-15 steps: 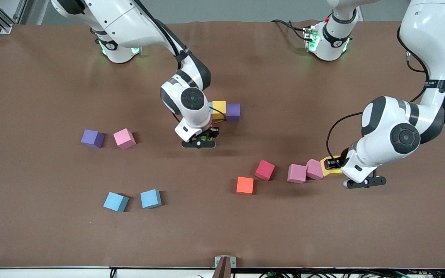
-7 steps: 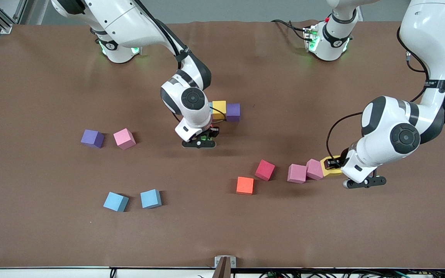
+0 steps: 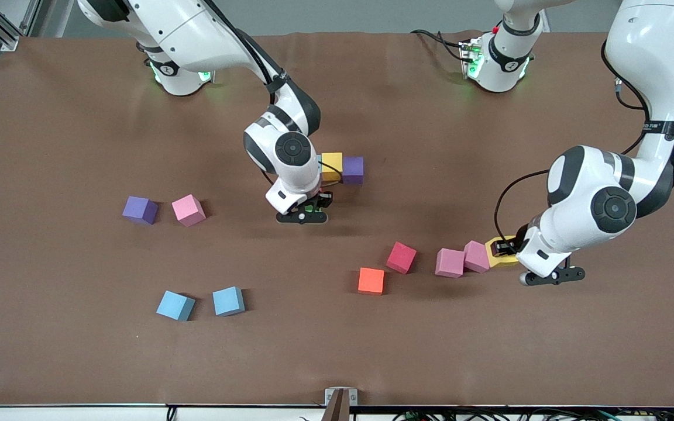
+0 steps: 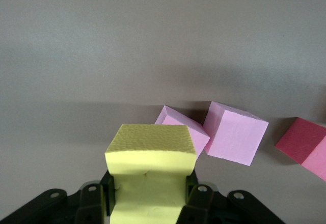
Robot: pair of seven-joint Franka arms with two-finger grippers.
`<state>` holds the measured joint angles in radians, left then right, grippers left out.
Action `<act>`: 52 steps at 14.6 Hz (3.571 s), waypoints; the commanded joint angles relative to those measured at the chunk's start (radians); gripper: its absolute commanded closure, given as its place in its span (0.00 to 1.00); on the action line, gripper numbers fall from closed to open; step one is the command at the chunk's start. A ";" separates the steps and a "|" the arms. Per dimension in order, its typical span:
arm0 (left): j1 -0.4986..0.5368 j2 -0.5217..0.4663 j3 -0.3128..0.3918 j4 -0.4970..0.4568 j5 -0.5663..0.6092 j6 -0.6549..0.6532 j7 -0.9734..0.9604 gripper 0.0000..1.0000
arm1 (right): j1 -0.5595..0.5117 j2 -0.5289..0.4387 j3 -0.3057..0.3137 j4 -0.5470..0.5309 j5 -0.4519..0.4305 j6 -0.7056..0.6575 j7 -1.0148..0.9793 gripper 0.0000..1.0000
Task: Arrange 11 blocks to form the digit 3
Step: 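Lower the green cube next to the red cube and open the right gripper, then move the right gripper to the blue cube while the left gripper carries yellow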
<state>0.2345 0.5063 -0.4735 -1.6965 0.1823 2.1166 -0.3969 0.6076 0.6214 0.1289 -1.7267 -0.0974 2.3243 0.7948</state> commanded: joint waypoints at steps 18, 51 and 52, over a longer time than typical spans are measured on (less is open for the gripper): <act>0.000 0.015 -0.002 0.026 0.020 -0.021 -0.008 0.59 | -0.003 -0.003 -0.003 0.030 -0.025 -0.020 0.007 0.00; -0.716 0.222 0.116 0.205 0.063 0.045 -1.946 0.60 | -0.433 0.279 -0.002 0.553 -0.016 -0.209 0.650 0.00; -0.737 0.241 0.137 0.218 0.065 0.049 -1.988 0.60 | -0.427 0.300 0.000 0.577 -0.016 -0.209 0.673 0.00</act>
<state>-0.4545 0.7016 -0.3789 -1.5229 0.2242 2.1569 -2.2837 0.1776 0.8580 0.1129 -1.2405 -0.1210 2.1363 1.4222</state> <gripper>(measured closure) 0.467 0.000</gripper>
